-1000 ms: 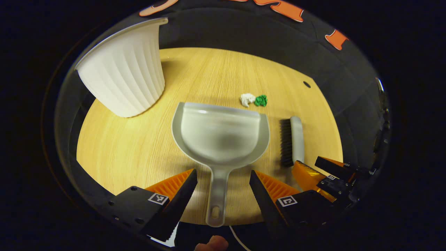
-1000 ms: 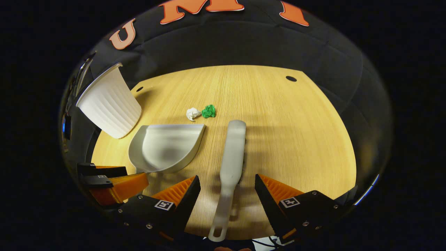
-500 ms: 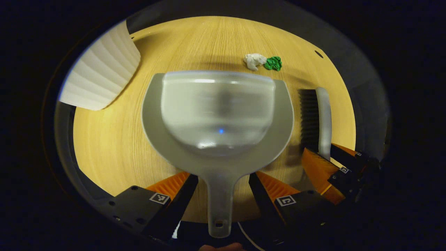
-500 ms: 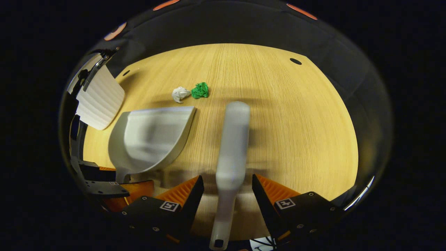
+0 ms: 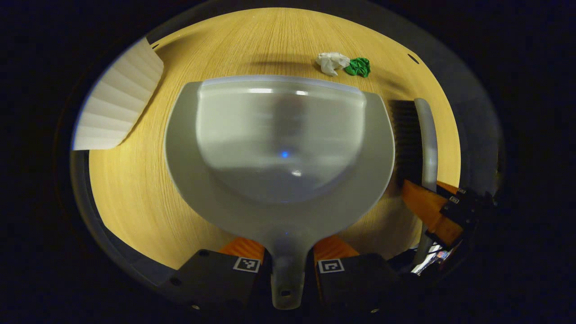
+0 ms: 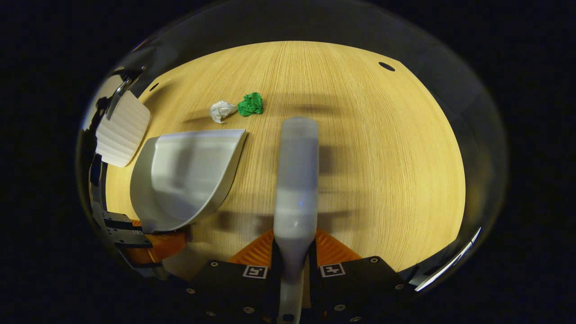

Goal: Pick up the small broom and dustpan from the desktop, sweep the trash into the dustpan with the broom, and then empty the trash into the garbage bin.

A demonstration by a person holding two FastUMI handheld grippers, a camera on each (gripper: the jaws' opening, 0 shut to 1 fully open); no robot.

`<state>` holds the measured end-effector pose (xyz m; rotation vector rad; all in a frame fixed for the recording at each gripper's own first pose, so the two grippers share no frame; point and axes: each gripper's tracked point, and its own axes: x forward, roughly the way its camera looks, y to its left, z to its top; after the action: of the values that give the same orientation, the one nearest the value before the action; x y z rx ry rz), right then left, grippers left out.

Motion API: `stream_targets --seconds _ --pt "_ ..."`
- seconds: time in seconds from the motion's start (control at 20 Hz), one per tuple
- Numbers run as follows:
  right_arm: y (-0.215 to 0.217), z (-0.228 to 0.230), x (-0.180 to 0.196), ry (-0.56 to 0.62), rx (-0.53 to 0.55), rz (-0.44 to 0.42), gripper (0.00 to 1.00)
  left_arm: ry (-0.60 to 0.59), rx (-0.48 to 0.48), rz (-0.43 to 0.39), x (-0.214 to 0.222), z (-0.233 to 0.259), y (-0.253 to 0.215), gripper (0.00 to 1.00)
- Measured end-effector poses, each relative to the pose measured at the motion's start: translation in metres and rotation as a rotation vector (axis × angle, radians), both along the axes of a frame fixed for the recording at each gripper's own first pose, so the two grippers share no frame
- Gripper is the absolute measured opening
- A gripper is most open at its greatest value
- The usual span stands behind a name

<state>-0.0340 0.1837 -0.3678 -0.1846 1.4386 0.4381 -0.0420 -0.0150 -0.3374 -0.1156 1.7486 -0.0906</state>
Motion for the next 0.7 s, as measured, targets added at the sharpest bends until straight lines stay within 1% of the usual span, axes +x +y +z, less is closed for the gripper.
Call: stream_targets --seconds 0.15,0.3,0.4,0.5,0.6,0.7 --pt "-0.006 -0.002 0.035 -0.030 0.000 0.052 0.25 -0.021 -0.005 -0.077 0.012 -0.002 0.007 0.31" --pt "-0.004 -0.006 0.077 -0.052 0.002 0.150 0.25 -0.017 -0.024 -0.172 0.026 0.005 0.012 0.31" --pt "0.007 -0.009 0.104 -0.069 0.008 0.220 0.25 -0.025 -0.041 -0.255 0.039 0.009 0.014 0.31" --pt "0.022 -0.010 0.124 -0.079 0.027 0.302 0.25 -0.035 -0.064 -0.337 0.051 0.015 0.022 0.31" --pt "0.037 -0.012 0.138 -0.093 0.041 0.410 0.25 -0.032 -0.069 -0.418 0.065 0.023 0.030 0.31" --pt "0.055 -0.012 0.146 -0.107 0.067 0.518 0.25 -0.030 -0.061 -0.467 0.076 0.027 0.027 0.31"
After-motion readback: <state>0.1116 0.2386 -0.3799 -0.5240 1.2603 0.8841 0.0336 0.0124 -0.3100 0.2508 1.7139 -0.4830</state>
